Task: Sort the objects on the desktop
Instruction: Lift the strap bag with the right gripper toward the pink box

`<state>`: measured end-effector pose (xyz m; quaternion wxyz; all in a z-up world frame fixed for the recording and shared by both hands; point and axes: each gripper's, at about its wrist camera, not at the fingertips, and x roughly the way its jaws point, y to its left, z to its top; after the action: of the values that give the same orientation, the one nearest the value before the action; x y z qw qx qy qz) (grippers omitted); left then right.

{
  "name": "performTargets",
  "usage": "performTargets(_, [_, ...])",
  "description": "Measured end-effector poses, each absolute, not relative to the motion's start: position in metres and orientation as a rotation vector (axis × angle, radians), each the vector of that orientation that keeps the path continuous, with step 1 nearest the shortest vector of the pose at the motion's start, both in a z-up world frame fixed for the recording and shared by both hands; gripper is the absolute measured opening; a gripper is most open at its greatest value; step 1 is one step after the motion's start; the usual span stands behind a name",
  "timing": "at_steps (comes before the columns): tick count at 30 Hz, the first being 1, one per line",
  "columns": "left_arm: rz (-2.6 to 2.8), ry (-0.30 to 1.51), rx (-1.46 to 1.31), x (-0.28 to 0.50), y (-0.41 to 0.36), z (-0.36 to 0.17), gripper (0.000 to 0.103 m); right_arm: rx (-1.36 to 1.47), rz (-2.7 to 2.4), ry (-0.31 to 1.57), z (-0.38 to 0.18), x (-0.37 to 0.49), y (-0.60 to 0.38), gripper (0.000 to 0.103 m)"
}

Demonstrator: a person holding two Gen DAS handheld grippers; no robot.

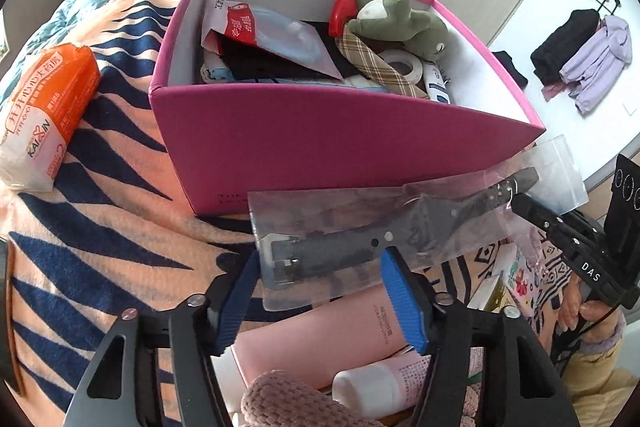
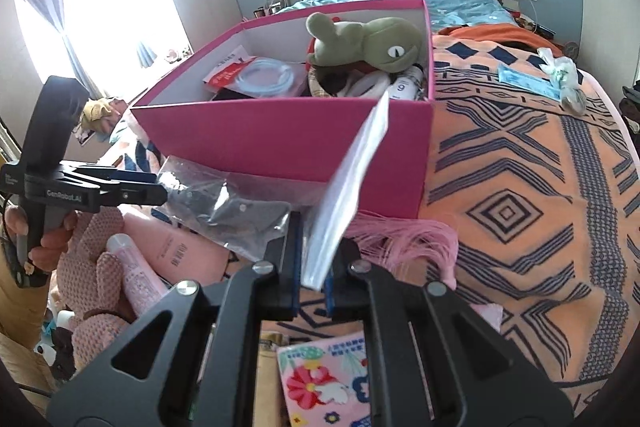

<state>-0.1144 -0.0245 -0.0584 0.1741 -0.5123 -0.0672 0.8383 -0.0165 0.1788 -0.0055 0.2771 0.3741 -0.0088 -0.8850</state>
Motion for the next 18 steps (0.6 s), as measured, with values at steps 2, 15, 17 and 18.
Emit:
performTargets(2, [2.376, -0.179, -1.461, -0.115, -0.022, -0.060, 0.059, 1.000, -2.383, -0.027, -0.006, -0.016, 0.182, 0.010])
performTargets(15, [2.395, -0.176, -1.475, -0.107, -0.020, -0.054, 0.057, 0.991, -2.385, -0.058, -0.005, -0.014, 0.190, 0.010])
performTargets(17, [2.402, -0.179, -1.470, -0.106, -0.019, -0.052, 0.057, 0.979, -2.387, -0.057, -0.002, -0.012, 0.191, 0.010])
performTargets(18, [2.409, -0.176, -1.464, -0.104, -0.019, -0.049, 0.057, 0.972, -2.387, -0.057, 0.000, -0.010, 0.191, 0.010])
